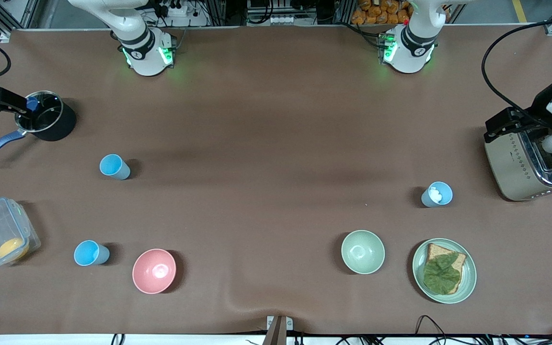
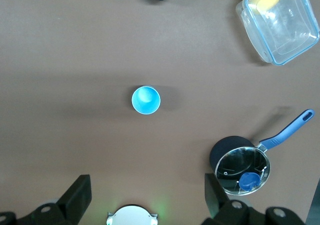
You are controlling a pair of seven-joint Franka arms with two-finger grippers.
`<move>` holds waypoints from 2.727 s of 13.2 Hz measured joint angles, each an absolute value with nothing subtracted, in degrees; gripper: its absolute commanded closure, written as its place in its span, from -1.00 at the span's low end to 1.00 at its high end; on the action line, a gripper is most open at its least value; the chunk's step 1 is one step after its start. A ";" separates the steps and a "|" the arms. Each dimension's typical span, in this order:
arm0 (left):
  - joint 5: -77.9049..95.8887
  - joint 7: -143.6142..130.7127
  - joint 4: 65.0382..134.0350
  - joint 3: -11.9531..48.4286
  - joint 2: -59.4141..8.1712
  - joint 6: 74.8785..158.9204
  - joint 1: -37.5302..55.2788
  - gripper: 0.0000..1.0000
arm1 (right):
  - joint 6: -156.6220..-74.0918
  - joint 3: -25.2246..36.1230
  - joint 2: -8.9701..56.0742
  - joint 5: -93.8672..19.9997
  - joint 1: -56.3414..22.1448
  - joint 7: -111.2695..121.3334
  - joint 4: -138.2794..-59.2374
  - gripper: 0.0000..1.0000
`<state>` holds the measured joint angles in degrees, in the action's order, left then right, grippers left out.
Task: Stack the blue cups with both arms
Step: 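Reach the left gripper toward the tissue-filled blue cup near the plate, then grasp the tissue cup with the left gripper while the right gripper reaches the blue cup, then grasp the blue cup with the right gripper while the left gripper lifts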
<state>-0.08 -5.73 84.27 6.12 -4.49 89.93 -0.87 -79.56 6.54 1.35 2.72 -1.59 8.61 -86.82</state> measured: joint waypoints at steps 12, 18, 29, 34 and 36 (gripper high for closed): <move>-0.08 -5.82 99.73 5.58 -10.74 106.84 -4.34 -1.00 | -79.99 7.22 1.59 1.20 -1.56 8.60 -86.73 -1.00; -0.09 -5.58 116.15 5.54 -13.96 129.99 -7.01 -0.69 | -76.66 7.75 11.90 1.09 1.17 8.57 -86.95 -1.00; -0.09 -5.49 116.48 5.60 -23.45 139.39 -7.52 1.00 | -87.35 7.42 28.36 0.46 3.78 8.60 -87.89 -1.00; -0.09 -5.49 116.15 6.22 -23.89 139.66 -7.35 1.00 | -106.42 7.51 29.30 0.38 2.23 8.82 -99.98 -1.00; -0.08 -5.85 115.33 8.24 -23.33 139.82 -7.43 1.00 | -108.10 7.64 29.45 0.01 3.89 10.21 -102.59 -1.00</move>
